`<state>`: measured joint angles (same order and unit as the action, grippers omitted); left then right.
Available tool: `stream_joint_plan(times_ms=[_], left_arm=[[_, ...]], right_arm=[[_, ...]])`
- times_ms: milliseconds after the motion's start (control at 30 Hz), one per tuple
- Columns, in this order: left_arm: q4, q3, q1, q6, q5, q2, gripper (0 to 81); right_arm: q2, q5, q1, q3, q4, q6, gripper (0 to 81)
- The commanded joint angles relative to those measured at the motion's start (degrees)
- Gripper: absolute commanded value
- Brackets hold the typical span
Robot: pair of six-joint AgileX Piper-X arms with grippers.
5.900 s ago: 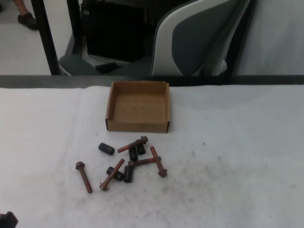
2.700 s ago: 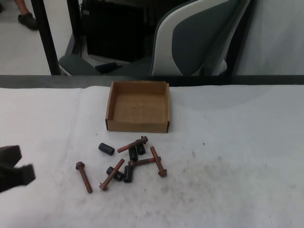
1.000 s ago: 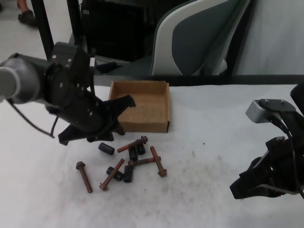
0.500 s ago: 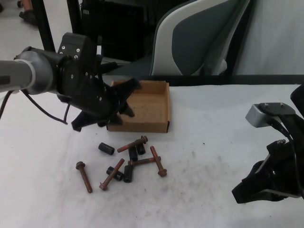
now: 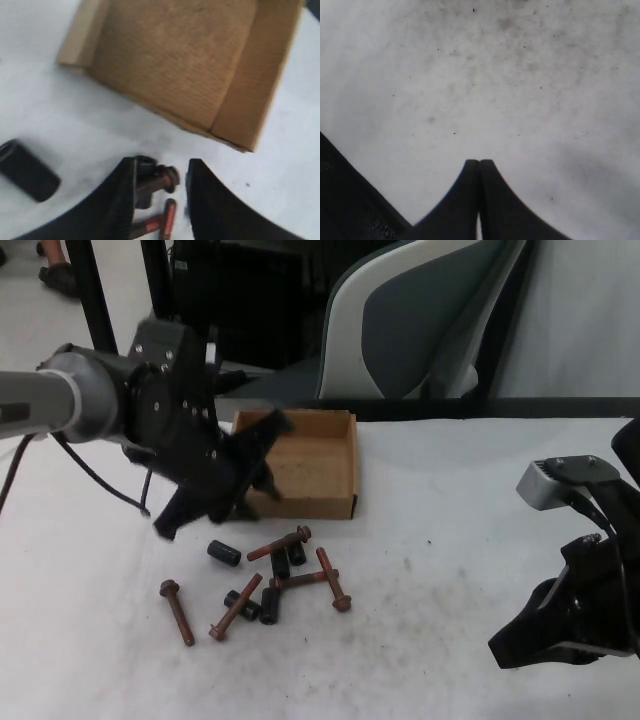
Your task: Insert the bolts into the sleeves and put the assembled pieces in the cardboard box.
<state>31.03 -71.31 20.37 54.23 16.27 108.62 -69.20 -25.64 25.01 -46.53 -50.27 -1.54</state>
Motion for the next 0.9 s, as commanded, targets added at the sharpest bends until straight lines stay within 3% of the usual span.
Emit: stream_joint_plan(times_ms=[0, 167, 433, 867], left_arm=[[3.35, -0.48, 0.2, 1.55, -3.75, -0.26, 33.0], [8.94, -2.0, 0.37, 2.61, -11.14, -0.26, 33.0], [9.26, -4.64, 1.18, 7.63, -15.7, -0.01, 26.6], [16.73, -7.8, 3.21, 13.64, -15.09, 4.18, 26.6]], right_arm=[[0.05, -0.79, 0.11, -0.52, -0.34, 0.64, 0.2], [0.05, -0.79, 0.11, -0.52, -0.34, 0.64, 0.2], [0.05, -0.79, 0.11, -0.52, 0.19, 0.61, 0.2], [0.05, -0.79, 0.11, -0.52, 1.5, 0.61, 0.2]])
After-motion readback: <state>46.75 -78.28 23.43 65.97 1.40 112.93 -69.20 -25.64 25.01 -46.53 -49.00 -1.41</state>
